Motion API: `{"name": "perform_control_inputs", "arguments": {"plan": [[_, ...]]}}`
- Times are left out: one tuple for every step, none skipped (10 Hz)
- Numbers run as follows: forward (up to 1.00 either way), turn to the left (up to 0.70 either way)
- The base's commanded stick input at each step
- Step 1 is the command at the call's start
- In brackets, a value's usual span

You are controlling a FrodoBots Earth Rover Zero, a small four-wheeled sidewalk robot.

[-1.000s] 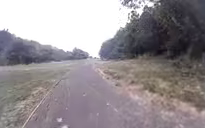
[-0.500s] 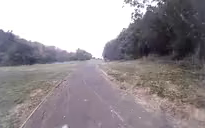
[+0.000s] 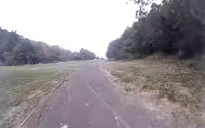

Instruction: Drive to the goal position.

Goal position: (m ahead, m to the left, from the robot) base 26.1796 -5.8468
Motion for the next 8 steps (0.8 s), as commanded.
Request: {"name": "perform_control_inputs", "arguments": {"plan": [[0.45,0.27],[0.45,0.27],[0.45,0.27],[0.45,0.27],[0.45,0.27],[0.45,0.27],[0.45,0.27],[0.45,0.27]]}}
